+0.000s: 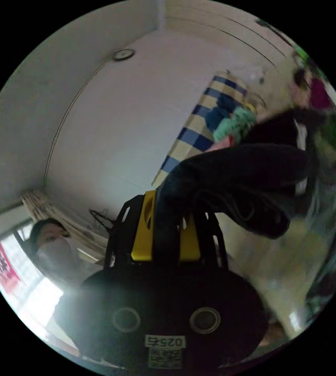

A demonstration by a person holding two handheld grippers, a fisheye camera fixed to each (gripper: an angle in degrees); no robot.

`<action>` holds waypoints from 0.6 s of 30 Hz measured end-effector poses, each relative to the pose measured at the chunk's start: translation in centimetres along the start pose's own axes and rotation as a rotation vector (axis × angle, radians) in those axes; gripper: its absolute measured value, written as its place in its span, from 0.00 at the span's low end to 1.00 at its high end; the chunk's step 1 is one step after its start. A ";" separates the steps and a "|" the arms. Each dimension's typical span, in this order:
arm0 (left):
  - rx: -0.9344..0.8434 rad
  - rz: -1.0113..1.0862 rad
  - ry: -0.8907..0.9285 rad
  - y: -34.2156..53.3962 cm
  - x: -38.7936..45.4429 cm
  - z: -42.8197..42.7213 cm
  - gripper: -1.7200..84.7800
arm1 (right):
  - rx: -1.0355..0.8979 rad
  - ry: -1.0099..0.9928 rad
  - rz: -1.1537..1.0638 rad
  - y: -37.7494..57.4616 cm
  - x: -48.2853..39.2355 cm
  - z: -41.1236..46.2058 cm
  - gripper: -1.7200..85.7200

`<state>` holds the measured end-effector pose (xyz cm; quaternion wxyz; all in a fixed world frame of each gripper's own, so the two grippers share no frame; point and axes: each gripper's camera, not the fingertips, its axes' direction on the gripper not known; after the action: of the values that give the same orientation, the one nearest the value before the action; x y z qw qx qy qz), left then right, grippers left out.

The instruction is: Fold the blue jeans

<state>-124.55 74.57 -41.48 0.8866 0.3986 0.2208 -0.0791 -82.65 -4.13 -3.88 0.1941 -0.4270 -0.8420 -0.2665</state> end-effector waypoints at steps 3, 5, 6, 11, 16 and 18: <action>0.019 0.046 -0.142 -5.0 0.6 -1.0 0.05 | 0.048 0.011 -0.065 -7.1 0.5 1.7 0.12; 0.032 -0.071 -0.284 -6.3 -2.7 -2.6 0.05 | 0.052 0.108 -0.026 -10.0 4.0 4.1 0.12; 0.033 -0.100 -0.331 -6.4 -3.9 -3.0 0.05 | 0.050 0.141 -0.003 -10.4 5.3 4.8 0.12; -0.077 -0.526 -0.787 -0.9 -18.1 -3.8 0.05 | -0.125 0.389 0.373 -8.5 22.6 11.8 0.13; 0.003 -0.458 -0.637 3.2 -18.5 -4.9 0.05 | 0.029 0.108 0.486 -6.6 27.1 11.6 0.13; -0.037 -0.375 -0.706 2.9 -16.4 -4.1 0.05 | -0.024 0.179 0.440 -8.2 25.7 12.5 0.14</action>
<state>-139.61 78.99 -34.45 0.8852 0.2839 -0.0274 -0.3677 -105.01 15.36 -1.68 0.3163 -0.5772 -0.7049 -0.2643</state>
